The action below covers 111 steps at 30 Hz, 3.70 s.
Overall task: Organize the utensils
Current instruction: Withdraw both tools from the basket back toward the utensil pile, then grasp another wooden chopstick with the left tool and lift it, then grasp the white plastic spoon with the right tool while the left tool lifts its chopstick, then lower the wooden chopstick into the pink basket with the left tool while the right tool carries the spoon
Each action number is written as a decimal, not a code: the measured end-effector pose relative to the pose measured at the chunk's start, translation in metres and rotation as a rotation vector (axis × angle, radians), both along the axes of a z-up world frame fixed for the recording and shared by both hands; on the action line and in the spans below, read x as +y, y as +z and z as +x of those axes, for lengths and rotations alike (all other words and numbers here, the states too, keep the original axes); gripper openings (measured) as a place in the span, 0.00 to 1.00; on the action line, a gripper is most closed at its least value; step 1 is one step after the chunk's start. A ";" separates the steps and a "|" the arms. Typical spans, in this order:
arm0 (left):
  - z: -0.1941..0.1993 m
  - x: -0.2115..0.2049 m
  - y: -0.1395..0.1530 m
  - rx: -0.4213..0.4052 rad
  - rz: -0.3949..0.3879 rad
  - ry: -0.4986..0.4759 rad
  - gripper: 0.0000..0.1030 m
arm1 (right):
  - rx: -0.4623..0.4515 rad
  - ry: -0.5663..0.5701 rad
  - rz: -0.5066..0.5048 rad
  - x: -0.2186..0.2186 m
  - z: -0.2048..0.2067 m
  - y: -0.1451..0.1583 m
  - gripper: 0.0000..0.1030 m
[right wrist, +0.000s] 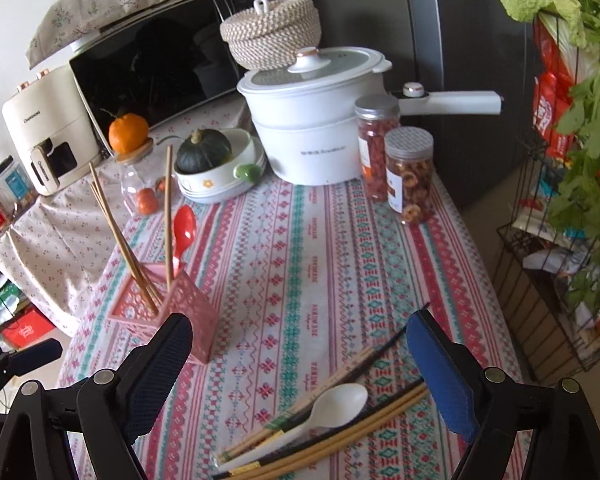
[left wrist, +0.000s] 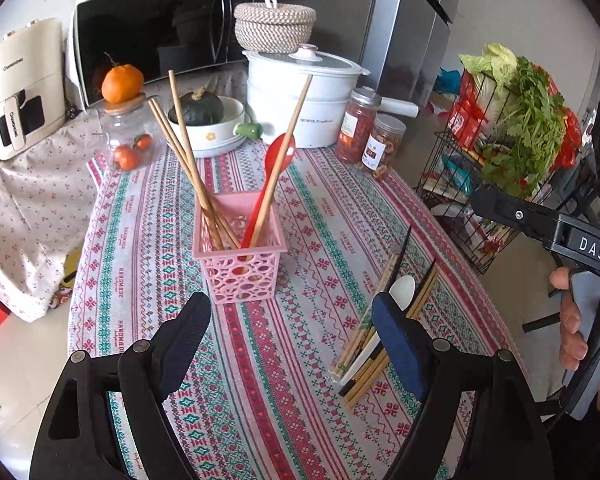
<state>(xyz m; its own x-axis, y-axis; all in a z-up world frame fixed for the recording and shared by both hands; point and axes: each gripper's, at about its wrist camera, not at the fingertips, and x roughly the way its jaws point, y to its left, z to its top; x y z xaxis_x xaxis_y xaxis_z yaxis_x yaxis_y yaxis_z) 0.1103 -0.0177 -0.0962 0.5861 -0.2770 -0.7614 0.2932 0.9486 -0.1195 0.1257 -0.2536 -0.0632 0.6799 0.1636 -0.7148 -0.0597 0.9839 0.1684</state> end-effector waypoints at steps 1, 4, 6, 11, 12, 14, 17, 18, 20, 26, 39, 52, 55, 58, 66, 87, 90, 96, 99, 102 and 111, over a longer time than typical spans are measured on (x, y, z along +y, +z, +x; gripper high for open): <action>-0.001 -0.006 -0.003 0.011 0.014 -0.012 0.82 | 0.030 -0.003 -0.012 -0.004 -0.001 -0.006 0.88; 0.001 -0.022 -0.014 0.054 0.042 -0.048 0.82 | 0.129 -0.019 -0.040 -0.018 -0.002 -0.027 0.88; 0.003 -0.036 -0.021 0.085 0.069 -0.073 0.82 | 0.192 -0.048 -0.049 -0.030 -0.001 -0.039 0.88; 0.014 -0.072 -0.042 0.143 0.128 -0.140 0.82 | 0.269 -0.121 -0.047 -0.062 0.000 -0.059 0.88; 0.020 -0.080 -0.047 0.163 0.134 -0.138 0.82 | 0.277 -0.132 -0.049 -0.066 0.000 -0.061 0.88; 0.032 -0.094 -0.058 0.206 0.127 -0.141 0.74 | 0.295 -0.146 -0.053 -0.074 0.002 -0.066 0.88; 0.052 -0.114 -0.074 0.253 0.130 -0.150 0.56 | 0.317 -0.154 -0.047 -0.080 0.006 -0.070 0.88; 0.059 -0.120 -0.079 0.267 0.133 -0.148 0.52 | 0.322 -0.153 -0.045 -0.081 0.007 -0.071 0.88; 0.073 -0.127 -0.090 0.296 0.128 -0.145 0.39 | 0.330 -0.154 -0.045 -0.084 0.008 -0.073 0.88; 0.102 -0.139 -0.110 0.375 0.069 -0.149 0.19 | 0.340 -0.150 -0.049 -0.089 0.012 -0.077 0.88; 0.122 -0.177 -0.123 0.392 0.139 -0.210 0.19 | 0.340 -0.171 -0.028 -0.096 0.015 -0.078 0.88; 0.130 -0.163 -0.113 0.325 0.197 -0.160 0.05 | 0.375 -0.169 -0.010 -0.094 0.022 -0.087 0.88; 0.117 -0.149 -0.093 0.269 0.174 -0.164 0.05 | 0.383 -0.180 -0.005 -0.094 0.026 -0.090 0.88; 0.102 -0.136 -0.069 0.211 0.147 -0.171 0.05 | 0.391 -0.185 -0.003 -0.091 0.030 -0.093 0.88; 0.047 -0.085 -0.014 0.062 0.098 -0.187 0.05 | 0.400 -0.138 0.074 -0.073 0.045 -0.102 0.77; 0.011 0.017 0.002 -0.029 -0.058 -0.067 0.05 | 0.482 -0.014 0.204 -0.031 0.068 -0.146 0.04; 0.011 0.025 0.009 -0.056 -0.083 -0.038 0.05 | 0.440 -0.018 0.176 -0.027 0.064 -0.138 0.04; 0.008 0.046 0.030 -0.166 -0.146 0.046 0.05 | 0.243 -0.012 0.078 -0.012 0.044 -0.086 0.03; 0.005 0.054 0.040 -0.240 -0.174 0.082 0.05 | 0.149 -0.013 0.040 -0.003 0.033 -0.059 0.03; 0.001 0.059 0.050 -0.327 -0.198 0.108 0.05 | 0.065 -0.025 0.022 0.003 0.024 -0.038 0.03; 0.016 0.054 0.072 -0.579 -0.196 0.175 0.05 | -0.051 -0.041 -0.022 0.014 0.022 -0.013 0.03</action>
<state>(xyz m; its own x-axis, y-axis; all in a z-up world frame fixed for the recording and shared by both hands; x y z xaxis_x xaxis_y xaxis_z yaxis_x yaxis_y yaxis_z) 0.1265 0.0366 -0.0245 0.9368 -0.2421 -0.2526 0.2049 0.9648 -0.1647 0.1478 -0.2398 -0.0763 0.7217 0.1195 -0.6818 -0.0272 0.9891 0.1446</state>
